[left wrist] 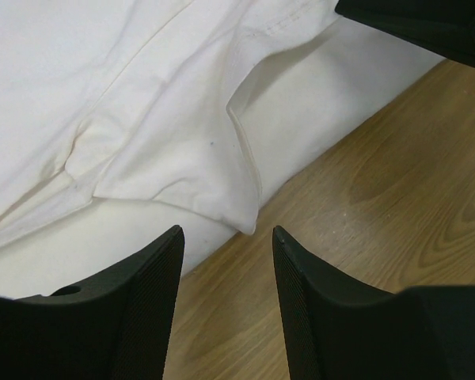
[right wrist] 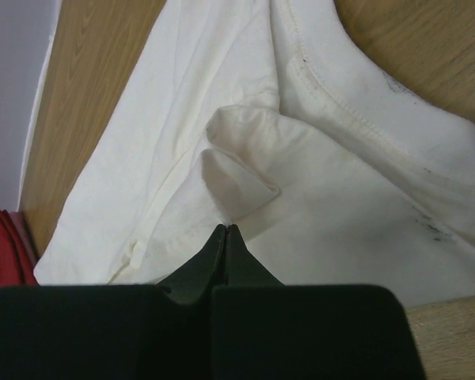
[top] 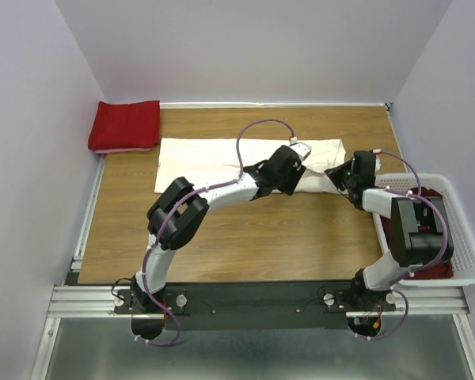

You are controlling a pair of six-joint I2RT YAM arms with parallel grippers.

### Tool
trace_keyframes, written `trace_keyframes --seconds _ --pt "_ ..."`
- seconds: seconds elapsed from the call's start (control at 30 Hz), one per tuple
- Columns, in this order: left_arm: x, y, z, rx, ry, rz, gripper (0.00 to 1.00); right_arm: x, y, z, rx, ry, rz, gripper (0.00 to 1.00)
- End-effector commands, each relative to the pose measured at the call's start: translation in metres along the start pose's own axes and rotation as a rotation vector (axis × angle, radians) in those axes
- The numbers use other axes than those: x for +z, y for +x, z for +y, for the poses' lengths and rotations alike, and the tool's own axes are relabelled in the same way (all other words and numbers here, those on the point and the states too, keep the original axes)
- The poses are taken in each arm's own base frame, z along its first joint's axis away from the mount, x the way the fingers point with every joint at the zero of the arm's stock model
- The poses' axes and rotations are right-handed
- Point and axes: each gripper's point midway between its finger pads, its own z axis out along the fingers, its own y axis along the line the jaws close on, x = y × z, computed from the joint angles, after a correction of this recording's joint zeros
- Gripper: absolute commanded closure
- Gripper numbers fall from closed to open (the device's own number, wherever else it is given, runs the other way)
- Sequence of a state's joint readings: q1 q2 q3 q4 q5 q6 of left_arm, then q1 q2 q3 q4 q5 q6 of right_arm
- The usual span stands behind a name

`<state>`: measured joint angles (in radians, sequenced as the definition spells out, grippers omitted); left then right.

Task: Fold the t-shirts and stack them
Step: Fold the tshirt

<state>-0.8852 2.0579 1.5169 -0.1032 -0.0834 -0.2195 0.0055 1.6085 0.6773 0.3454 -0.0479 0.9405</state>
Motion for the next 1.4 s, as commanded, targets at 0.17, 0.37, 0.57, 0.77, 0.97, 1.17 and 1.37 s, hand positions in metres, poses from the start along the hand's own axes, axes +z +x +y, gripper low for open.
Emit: trace_keyframes --seconds 0.17,0.37,0.57,0.77,0.97,1.17,1.37 --pt "0.019 0.007 -0.012 0.154 -0.075 0.048 0.47 -0.017 -0.022 0.018 -0.069 -0.017 -0.055 0.99" --pt "0.028 0.014 -0.01 0.203 -0.117 0.08 0.51 -0.018 -0.024 0.025 -0.079 -0.037 -0.05 0.99" --pt "0.037 0.019 0.0 0.221 -0.177 0.102 0.56 -0.019 -0.023 0.026 -0.083 -0.04 -0.043 0.99" --pt "0.041 0.02 0.002 0.248 -0.183 0.114 0.71 -0.02 -0.023 0.027 -0.087 -0.044 -0.043 0.99" --pt "0.037 0.013 0.001 0.256 -0.183 0.103 0.94 -0.019 -0.025 0.031 -0.095 -0.053 -0.044 0.99" --pt "0.029 -0.015 0.012 0.269 -0.229 0.043 0.96 -0.013 -0.036 0.042 -0.136 -0.067 -0.061 0.99" --pt "0.03 -0.04 0.046 0.291 -0.313 0.005 0.96 0.0 -0.045 0.058 -0.176 -0.091 -0.058 0.99"
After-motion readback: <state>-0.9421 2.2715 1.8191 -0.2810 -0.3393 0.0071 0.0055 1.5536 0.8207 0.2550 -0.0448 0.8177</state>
